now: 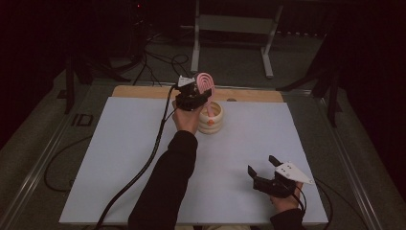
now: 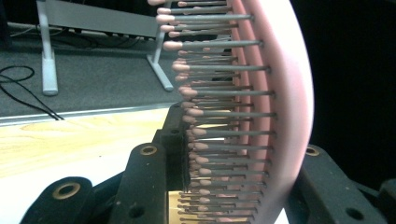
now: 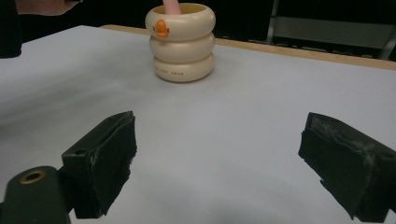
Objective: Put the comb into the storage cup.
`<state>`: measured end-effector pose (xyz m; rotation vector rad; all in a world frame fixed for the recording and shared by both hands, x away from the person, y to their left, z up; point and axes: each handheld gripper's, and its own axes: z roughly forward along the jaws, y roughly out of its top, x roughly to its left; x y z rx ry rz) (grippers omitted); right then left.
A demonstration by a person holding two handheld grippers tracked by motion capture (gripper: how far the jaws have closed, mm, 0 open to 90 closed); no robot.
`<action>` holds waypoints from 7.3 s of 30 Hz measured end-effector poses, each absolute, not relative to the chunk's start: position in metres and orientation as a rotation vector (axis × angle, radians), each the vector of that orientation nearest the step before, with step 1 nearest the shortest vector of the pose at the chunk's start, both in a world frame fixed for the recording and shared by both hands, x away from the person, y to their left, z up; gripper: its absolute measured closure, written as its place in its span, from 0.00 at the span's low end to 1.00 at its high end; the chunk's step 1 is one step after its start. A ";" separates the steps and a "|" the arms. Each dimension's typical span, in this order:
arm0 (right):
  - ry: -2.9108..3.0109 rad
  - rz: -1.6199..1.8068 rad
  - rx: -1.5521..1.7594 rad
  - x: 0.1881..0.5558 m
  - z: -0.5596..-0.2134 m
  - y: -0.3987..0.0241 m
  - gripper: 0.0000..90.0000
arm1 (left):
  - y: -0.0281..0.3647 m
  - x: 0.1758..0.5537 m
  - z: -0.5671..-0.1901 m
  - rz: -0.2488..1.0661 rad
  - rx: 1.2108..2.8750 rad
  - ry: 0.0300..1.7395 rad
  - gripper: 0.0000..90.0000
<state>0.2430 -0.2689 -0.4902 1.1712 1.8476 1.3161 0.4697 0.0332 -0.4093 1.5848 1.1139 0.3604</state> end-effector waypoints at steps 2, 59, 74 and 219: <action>1.848 1.316 1.169 0.243 -0.490 -0.269 0.12 | 0.033 0.470 -0.410 0.362 1.590 1.113 0.71; 1.859 1.313 1.166 0.244 -0.491 -0.268 0.12 | 0.020 0.468 -0.428 0.342 1.641 1.125 0.71; 1.862 1.309 1.169 0.244 -0.491 -0.267 0.12 | 0.018 0.467 -0.429 0.325 1.646 1.111 0.70; 1.872 1.306 1.162 0.245 -0.492 -0.265 0.12 | 0.035 0.469 -0.443 0.532 1.753 1.274 0.03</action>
